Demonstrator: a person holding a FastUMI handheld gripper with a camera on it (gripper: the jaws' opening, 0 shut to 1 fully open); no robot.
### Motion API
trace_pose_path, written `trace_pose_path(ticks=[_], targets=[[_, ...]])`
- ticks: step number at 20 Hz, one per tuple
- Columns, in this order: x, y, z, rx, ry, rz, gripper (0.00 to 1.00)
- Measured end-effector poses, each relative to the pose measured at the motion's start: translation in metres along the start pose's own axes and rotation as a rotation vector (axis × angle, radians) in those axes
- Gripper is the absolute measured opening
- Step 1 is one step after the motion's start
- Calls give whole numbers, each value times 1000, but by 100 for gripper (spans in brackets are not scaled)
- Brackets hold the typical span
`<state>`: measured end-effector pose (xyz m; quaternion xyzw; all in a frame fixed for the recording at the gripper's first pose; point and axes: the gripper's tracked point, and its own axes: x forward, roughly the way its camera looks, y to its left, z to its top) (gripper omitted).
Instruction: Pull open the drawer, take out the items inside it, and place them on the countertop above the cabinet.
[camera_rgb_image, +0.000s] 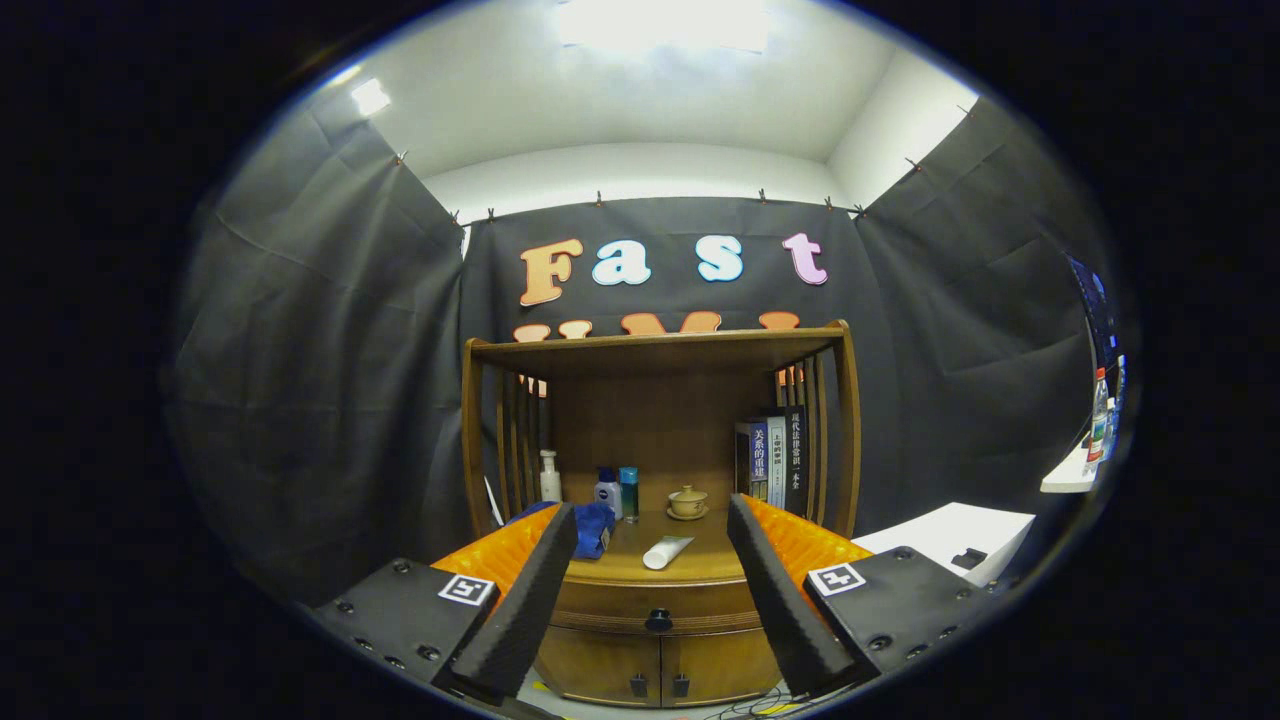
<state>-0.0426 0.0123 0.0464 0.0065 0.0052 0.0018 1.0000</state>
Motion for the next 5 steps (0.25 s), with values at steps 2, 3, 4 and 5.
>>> trace_pose_path(ticks=[2, 3, 4, 5], targets=[[-1, 0, -3, 14, 4, 3, 98], [-1, -1, -3, 21, 6, 4, 98], [0, -3, -4, 25, 9, 2, 98], [0, -5, -5, 26, 12, -3, 98]])
